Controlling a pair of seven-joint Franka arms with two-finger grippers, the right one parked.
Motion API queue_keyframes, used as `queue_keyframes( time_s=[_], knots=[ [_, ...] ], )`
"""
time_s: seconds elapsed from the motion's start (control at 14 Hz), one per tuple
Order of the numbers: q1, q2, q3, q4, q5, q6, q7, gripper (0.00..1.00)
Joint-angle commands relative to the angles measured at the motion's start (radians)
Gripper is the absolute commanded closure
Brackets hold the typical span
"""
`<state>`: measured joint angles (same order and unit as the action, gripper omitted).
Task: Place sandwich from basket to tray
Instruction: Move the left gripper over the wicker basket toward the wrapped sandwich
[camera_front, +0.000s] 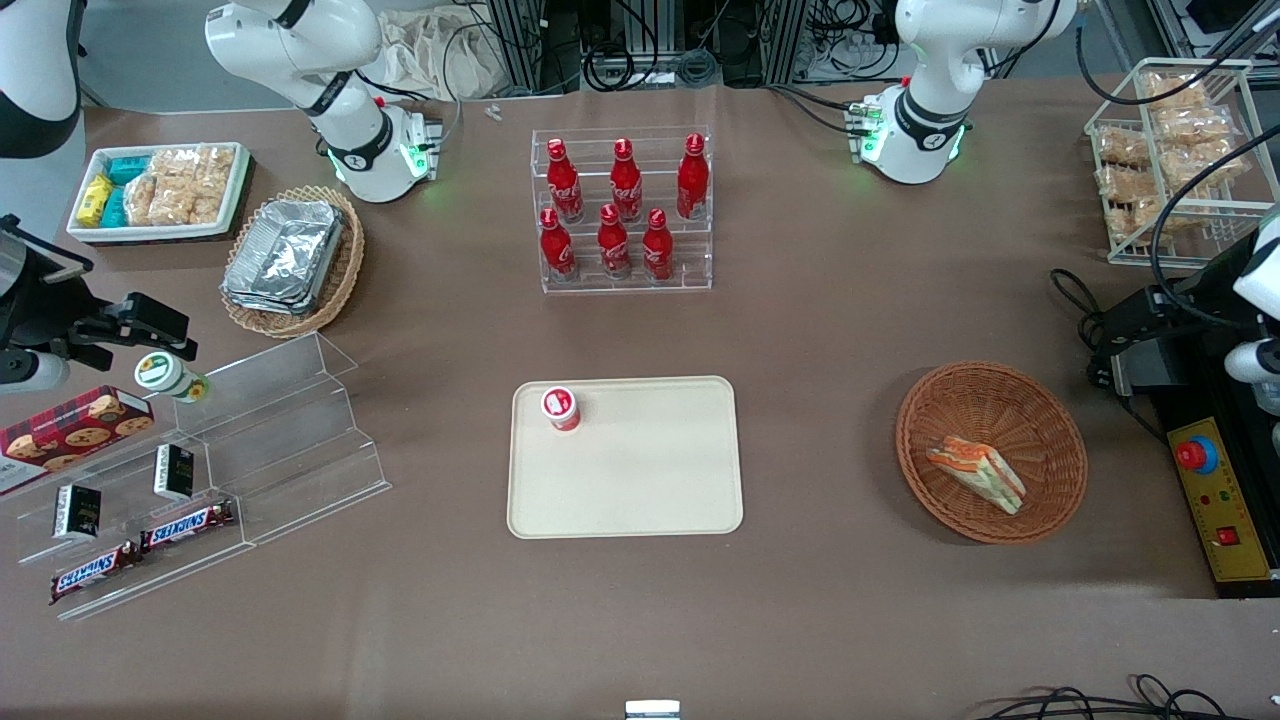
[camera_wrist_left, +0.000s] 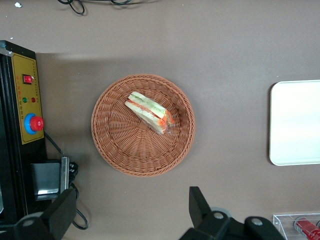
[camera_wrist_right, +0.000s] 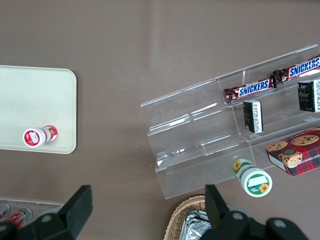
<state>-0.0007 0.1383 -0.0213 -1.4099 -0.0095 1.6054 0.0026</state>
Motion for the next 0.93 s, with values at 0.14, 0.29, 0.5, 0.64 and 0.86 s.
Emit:
queue_keyframes(
  time_s=[0.14, 0.29, 0.5, 0.64, 0.86],
  knots=[
    [-0.008, -0.002, 0.015, 0.016, 0.003, -0.013, 0.002, 0.00],
    [-0.008, 0.003, 0.015, 0.005, 0.019, -0.015, 0.010, 0.00],
    [-0.001, -0.014, 0.017, -0.128, 0.005, 0.058, 0.010, 0.00],
    [0.018, -0.031, 0.017, -0.245, -0.003, 0.172, -0.004, 0.00],
    [0.037, 0.012, 0.017, -0.329, -0.012, 0.275, -0.117, 0.00]
  ],
)
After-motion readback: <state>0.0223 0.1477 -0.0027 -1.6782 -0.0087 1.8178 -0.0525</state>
